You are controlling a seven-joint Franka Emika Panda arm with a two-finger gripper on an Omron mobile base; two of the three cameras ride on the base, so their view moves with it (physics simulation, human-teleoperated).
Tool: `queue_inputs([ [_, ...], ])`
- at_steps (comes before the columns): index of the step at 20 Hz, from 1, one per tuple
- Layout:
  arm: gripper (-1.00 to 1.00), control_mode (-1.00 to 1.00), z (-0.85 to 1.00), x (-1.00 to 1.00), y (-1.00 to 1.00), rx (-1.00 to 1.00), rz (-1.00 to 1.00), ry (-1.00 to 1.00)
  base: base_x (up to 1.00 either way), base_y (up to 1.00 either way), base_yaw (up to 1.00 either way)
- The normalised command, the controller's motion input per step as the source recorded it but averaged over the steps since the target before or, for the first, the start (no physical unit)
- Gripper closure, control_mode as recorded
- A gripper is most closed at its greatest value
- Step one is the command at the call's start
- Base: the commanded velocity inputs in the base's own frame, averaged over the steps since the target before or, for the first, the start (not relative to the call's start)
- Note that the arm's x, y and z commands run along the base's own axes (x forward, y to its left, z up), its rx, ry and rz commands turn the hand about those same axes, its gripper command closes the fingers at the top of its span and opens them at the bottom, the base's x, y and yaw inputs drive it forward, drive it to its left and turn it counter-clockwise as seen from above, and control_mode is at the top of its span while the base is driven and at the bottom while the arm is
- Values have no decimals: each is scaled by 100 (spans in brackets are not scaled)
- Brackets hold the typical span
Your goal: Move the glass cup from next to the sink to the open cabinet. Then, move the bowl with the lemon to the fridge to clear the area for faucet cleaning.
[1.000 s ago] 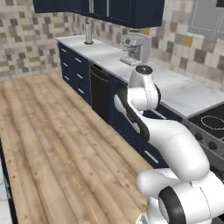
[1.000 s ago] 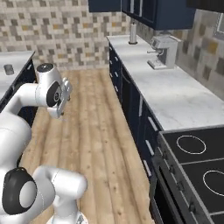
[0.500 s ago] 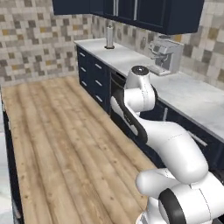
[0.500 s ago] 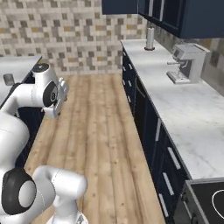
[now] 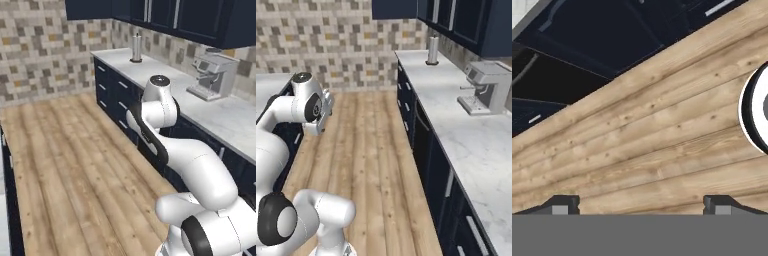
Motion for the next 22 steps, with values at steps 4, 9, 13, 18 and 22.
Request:
queue_inputs([
  [4, -100, 100, 0, 0, 0, 0, 0, 0, 100, 0, 0],
  [9, -100, 100, 0, 0, 0, 0, 0, 0, 100, 0, 2],
  [13, -100, 100, 0, 0, 0, 0, 0, 0, 100, 0, 28],
  [18, -100, 100, 0, 0, 0, 0, 0, 0, 90, 0, 61],
  [22, -100, 100, 0, 0, 0, 0, 0, 0, 21, 0, 86],
])
